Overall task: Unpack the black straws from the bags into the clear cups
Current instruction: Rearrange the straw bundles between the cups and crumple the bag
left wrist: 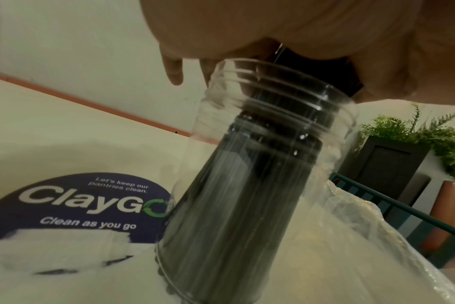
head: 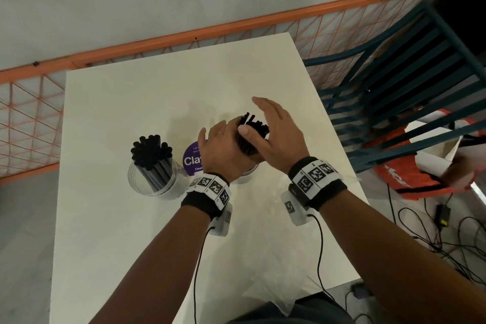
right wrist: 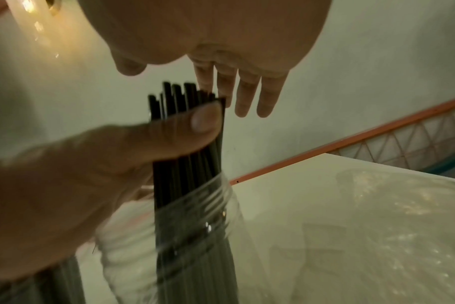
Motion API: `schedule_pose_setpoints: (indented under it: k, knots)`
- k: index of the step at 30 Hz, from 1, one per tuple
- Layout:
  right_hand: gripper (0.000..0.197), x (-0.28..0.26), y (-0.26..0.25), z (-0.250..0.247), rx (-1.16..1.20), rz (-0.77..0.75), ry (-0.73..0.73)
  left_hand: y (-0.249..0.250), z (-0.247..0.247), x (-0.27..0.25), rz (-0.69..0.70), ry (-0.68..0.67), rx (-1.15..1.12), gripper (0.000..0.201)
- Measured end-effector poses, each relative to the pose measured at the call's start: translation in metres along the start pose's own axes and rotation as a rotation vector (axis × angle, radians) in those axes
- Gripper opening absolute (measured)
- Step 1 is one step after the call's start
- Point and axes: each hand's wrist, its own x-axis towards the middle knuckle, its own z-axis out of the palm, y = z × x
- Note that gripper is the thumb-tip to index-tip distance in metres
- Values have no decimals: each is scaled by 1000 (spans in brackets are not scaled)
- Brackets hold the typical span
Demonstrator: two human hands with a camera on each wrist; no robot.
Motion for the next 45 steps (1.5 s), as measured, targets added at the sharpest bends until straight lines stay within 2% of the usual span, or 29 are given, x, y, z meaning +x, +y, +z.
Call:
schedule_pose_setpoints:
  k: [2,6,9,12,15,17,18,20,22,23,24,25,27,28,29,30,32,33,35,36,38,39,40,42,43,45]
  knots:
    - [67,-3,5,-13,72,51,67,-1,-1,-1,-9,22,-51,100]
    - [52,-15,13,-48,284,172,241,1,-5,-1,-47,-19,-124,121]
    - [40,-30,25,-76,295,238,331,3,-10,-3,-47,-25,-172,133]
    - [35,-53,42,-97,292,311,373,6,-16,-6,-48,-46,-217,142]
    - [29,-82,62,-105,296,373,334,1,-21,-13,-21,-23,-256,144]
    - [34,-102,79,-103,249,450,241,-9,-21,-24,-20,41,-341,135]
    - [43,-113,87,-100,196,514,167,-15,-20,-31,-29,93,-398,124]
    - [70,-134,102,-88,62,679,-3,-26,-16,-53,-24,238,-503,92]
    - [85,-153,111,-71,93,866,-112,-34,-17,-82,26,336,-514,58]
    - [87,-162,112,-61,175,960,-142,-37,-16,-98,43,311,-478,45]
    - [89,-169,112,-51,274,1046,-155,-38,-14,-113,42,222,-436,37]
    - [94,-174,112,-40,359,1113,-157,-38,-10,-126,15,65,-397,39]
    - [108,-178,107,-18,476,1206,-139,-34,7,-147,-58,-352,-314,70]
    - [115,-176,103,-6,522,1239,-111,-31,19,-153,-67,-507,-269,90]
    - [121,-174,99,5,558,1265,-68,-26,31,-156,-67,-588,-227,106]
    - [126,-170,96,15,576,1278,-15,-19,43,-155,-76,-615,-208,119]
    - [134,-161,90,34,564,1250,40,-3,62,-145,-111,-629,-211,133]
    - [134,-157,86,40,549,1207,50,5,70,-140,-108,-649,-224,133]
    - [127,-151,77,47,549,1072,57,16,79,-135,-14,-715,-179,113]
    - [120,-149,72,47,537,985,46,20,81,-134,62,-723,-134,90]
    - [101,-148,62,34,410,803,-102,26,71,-135,158,-638,-145,46]
    - [92,-150,56,25,332,716,-228,24,63,-136,147,-586,-207,35]
    - [87,-153,52,15,296,617,-360,20,55,-137,124,-534,-283,33]
    - [72,-166,42,-2,381,462,-565,11,35,-138,56,-476,-455,39]
    - [61,-173,34,-9,438,433,-596,9,25,-140,23,-463,-549,40]
    - [48,-187,19,-14,480,434,-516,9,5,-146,23,-399,-690,38]
